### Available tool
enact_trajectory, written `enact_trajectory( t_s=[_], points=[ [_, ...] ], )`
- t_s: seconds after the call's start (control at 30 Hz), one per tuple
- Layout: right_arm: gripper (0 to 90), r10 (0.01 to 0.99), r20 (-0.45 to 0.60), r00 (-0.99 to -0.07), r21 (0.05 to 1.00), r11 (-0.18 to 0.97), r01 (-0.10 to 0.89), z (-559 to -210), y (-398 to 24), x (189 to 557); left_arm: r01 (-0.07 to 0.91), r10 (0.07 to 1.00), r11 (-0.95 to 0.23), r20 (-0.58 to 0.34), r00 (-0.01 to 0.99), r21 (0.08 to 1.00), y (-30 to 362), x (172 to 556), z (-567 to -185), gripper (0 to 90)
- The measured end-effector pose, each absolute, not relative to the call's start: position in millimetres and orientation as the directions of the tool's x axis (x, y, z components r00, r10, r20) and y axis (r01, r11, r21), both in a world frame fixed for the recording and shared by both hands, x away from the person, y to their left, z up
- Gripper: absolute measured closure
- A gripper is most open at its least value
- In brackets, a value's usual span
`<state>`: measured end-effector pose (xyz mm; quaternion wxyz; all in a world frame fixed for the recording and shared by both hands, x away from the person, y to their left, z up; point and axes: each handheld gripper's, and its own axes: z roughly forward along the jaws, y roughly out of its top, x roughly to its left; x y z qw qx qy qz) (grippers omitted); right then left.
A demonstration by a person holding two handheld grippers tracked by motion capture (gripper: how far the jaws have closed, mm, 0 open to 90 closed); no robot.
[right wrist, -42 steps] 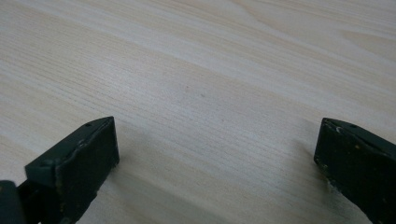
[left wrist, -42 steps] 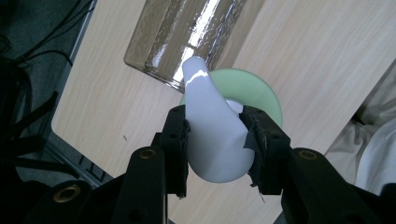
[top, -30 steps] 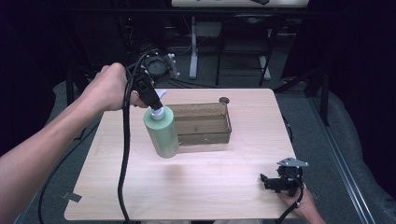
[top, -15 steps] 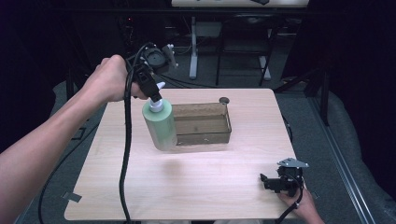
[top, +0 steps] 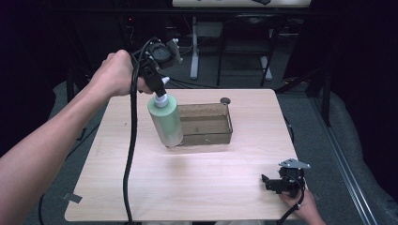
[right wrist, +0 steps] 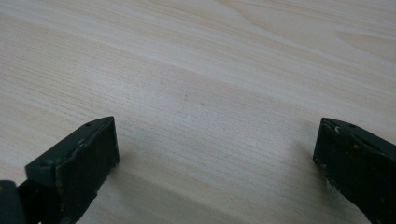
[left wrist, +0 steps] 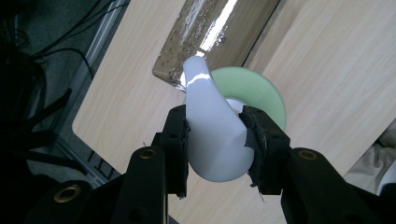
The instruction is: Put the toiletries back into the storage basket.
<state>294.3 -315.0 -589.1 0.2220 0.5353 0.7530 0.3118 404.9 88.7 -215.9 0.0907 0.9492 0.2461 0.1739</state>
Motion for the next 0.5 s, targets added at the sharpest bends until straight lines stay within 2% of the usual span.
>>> enact_trajectory(
  t_s=[0.5],
  points=[
    [0.0,0.945,-0.001,-0.328,0.707,0.233,0.668,-589.1,-315.0,294.3,0.456,0.52,-0.851,0.302,0.799,0.26,85.7,417.7,-208.8,63.3]
  ],
)
